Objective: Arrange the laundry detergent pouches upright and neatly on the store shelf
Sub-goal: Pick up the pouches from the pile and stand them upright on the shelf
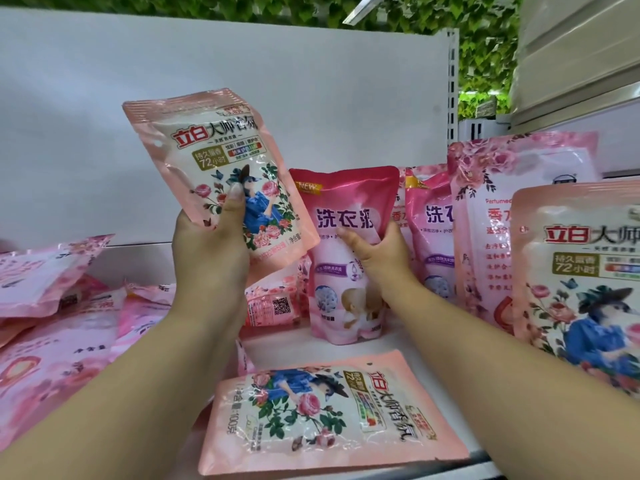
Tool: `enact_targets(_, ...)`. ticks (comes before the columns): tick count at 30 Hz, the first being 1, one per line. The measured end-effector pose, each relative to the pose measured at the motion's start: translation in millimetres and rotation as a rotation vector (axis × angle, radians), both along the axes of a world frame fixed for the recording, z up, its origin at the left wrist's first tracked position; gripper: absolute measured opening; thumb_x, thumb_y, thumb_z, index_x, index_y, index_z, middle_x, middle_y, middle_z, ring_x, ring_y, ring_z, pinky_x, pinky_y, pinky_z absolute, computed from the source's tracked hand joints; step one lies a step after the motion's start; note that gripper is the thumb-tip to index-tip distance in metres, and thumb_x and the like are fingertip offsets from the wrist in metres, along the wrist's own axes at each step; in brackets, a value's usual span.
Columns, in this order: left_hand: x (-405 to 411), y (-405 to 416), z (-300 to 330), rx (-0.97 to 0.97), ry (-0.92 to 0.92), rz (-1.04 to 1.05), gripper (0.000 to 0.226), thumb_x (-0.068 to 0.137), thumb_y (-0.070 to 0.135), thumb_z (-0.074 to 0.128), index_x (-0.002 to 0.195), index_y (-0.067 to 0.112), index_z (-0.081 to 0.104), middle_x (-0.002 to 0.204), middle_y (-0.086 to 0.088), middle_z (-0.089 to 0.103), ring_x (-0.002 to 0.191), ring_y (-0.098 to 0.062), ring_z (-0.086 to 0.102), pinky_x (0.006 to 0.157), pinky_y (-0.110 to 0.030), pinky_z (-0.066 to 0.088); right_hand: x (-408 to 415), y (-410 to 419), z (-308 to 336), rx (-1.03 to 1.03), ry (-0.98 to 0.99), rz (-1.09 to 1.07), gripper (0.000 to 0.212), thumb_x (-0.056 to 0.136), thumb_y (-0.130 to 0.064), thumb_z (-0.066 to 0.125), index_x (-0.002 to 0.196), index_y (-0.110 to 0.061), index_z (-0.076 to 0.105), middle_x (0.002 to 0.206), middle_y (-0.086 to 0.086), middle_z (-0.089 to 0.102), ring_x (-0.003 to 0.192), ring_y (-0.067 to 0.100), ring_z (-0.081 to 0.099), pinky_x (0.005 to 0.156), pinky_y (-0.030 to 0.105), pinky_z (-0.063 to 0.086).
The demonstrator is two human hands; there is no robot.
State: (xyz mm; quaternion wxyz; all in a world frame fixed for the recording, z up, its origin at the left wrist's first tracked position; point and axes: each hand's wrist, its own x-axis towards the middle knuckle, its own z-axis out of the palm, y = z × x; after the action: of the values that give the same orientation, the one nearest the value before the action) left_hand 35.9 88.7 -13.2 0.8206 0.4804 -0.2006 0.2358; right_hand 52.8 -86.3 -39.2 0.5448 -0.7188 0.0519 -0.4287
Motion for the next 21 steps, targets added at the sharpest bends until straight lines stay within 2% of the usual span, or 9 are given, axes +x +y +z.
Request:
enact_targets(3,-4,-2,1,0.022,0.003,-0.023,0.005,0.09,0.029,0.057,0.087,0.027,0.054,0.095,0.007,0.069,0.087,-0.017,0.07,0.078,-0.048,0.056,-2,2,4,0.01,0.138,0.021,0.082,0.076,-0.049,0.066,0.138,-0.007,0.031,0.133,0.007,0.049,0.123,0.025,0.046,0.099,0.037,0.036)
enact_targets(5,-6,-2,1,0.049,0.005,-0.022,0.005,0.09,0.03,0.058,0.087,0.027,0.054,0.095,0.007,0.069,0.088,-0.017,0.069,0.079,-0.048,0.056,-11,7,6,0.016,0.223,0.041,0.086,0.074,-0.057,0.063,0.138,-0.008,0.033,0.132,0.006,0.05,0.127,0.029,0.044,0.103,0.041,0.035)
enact_targets(7,-8,-2,1,0.083,-0.007,-0.021,0.004,0.09,0.03,0.058,0.088,0.027,0.055,0.093,0.008,0.068,0.088,-0.013,0.068,0.081,-0.046,0.056,-21,11,4,-0.053,0.388,-0.013,0.076,0.079,-0.061,0.055,0.132,-0.007,0.041,0.12,0.002,0.052,0.122,0.03,0.046,0.094,0.034,0.036)
enact_targets(8,-10,-1,1,0.089,-0.016,-0.028,0.003,0.09,0.029,0.057,0.09,0.026,0.056,0.093,0.009,0.068,0.088,-0.011,0.068,0.082,-0.044,0.056,-27,13,1,-0.108,0.491,-0.05,0.071,0.084,-0.06,0.049,0.129,-0.005,0.045,0.12,0.006,0.053,0.119,0.032,0.048,0.088,0.032,0.036)
enact_targets(12,-13,0,1,0.078,-0.031,-0.06,0.007,0.091,0.026,0.057,0.097,0.022,0.055,0.089,0.009,0.067,0.078,-0.002,0.068,0.072,-0.032,0.058,-61,24,-10,-0.263,0.752,0.011,0.045,0.095,-0.039,0.043,0.124,-0.006,0.053,0.124,0.015,0.058,0.112,0.031,0.056,0.097,0.036,0.046)
enact_targets(14,-12,0,1,0.091,-0.039,-0.069,0.006,0.091,0.026,0.057,0.096,0.022,0.055,0.087,0.01,0.066,0.074,-0.001,0.068,0.069,-0.031,0.058,-88,33,-12,-0.479,0.76,-0.015,0.046,0.097,-0.042,0.037,0.126,-0.01,0.051,0.125,0.011,0.056,0.115,0.028,0.052,0.098,0.033,0.041)
enact_targets(16,-12,-1,0,0.107,-0.039,-0.074,0.003,0.091,0.026,0.058,0.092,0.024,0.057,0.087,0.009,0.067,0.08,-0.008,0.068,0.075,-0.038,0.058,-123,45,-17,-0.592,0.683,0.137,0.059,0.093,-0.056,0.027,0.135,-0.017,0.045,0.138,0.004,0.048,0.127,0.023,0.043,0.107,0.036,0.032)
enact_targets(18,-13,-3,-3,0.141,-0.043,-0.072,0.005,0.091,0.026,0.058,0.086,0.026,0.058,0.086,0.007,0.067,0.082,-0.013,0.068,0.077,-0.043,0.057,-147,59,-29,-0.711,0.703,0.349,0.06,0.092,-0.06,0.018,0.141,-0.031,0.034,0.147,-0.01,0.035,0.136,0.011,0.031,0.111,0.029,0.021)
enact_targets(21,-19,-7,-7,0.209,-0.069,-0.092,0.009,0.091,0.027,0.058,0.082,0.027,0.057,0.085,0.008,0.067,0.08,-0.011,0.067,0.074,-0.035,0.056,-155,51,-40,-0.783,0.793,0.405,0.055,0.092,-0.057,0.018,0.142,-0.037,0.031,0.148,-0.018,0.03,0.137,0.004,0.025,0.108,0.021,0.017)
